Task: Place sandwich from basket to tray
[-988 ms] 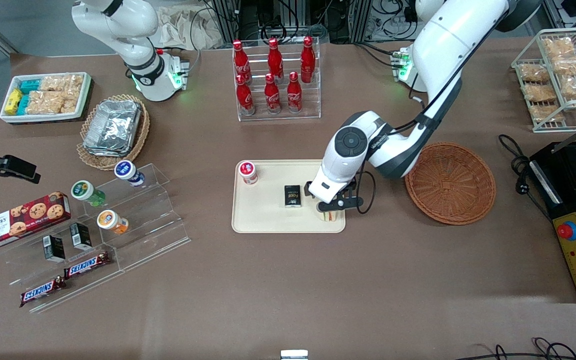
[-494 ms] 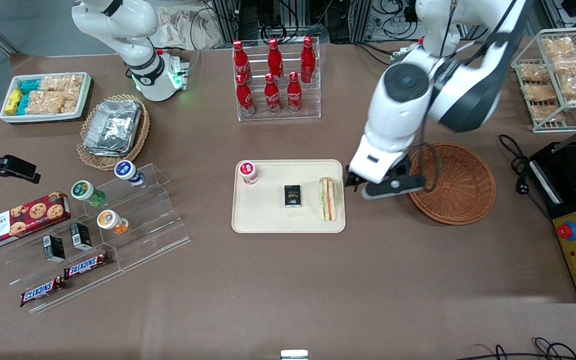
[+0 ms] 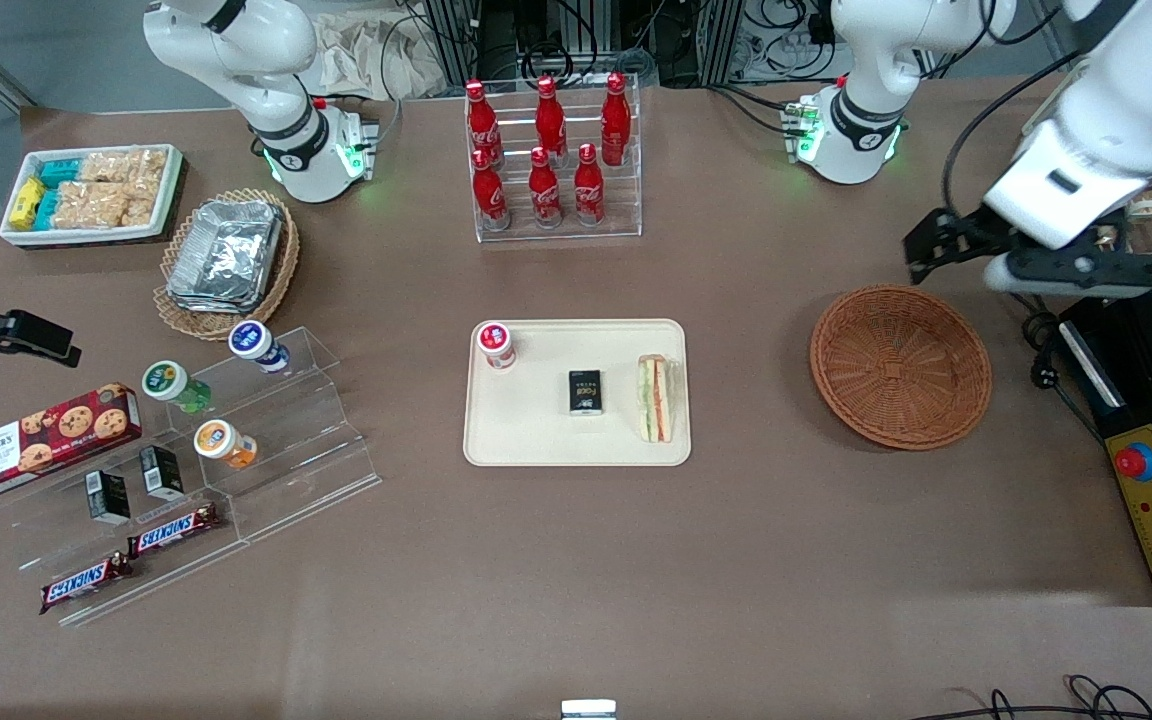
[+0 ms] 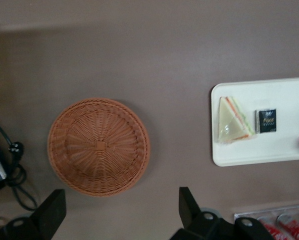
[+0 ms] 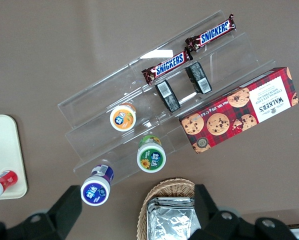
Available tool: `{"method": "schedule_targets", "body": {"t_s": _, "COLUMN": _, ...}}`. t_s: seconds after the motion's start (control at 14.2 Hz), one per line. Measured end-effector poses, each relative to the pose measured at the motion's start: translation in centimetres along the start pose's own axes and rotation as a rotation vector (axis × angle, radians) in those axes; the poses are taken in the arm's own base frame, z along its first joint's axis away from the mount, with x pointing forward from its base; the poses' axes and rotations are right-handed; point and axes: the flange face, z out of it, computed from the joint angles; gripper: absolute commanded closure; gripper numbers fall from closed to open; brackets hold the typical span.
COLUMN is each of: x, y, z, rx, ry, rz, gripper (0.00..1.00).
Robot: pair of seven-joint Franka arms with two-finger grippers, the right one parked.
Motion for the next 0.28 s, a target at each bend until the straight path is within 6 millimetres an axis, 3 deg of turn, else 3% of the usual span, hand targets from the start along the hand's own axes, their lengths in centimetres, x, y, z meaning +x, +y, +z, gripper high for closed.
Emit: {"method": "schedule_targets", "body": {"t_s": 0.28, "x": 0.45, "y": -0.92, "z": 0.57, "rx": 0.001, "ry": -0.009, "rz": 0.087, "gripper": 0.0}}
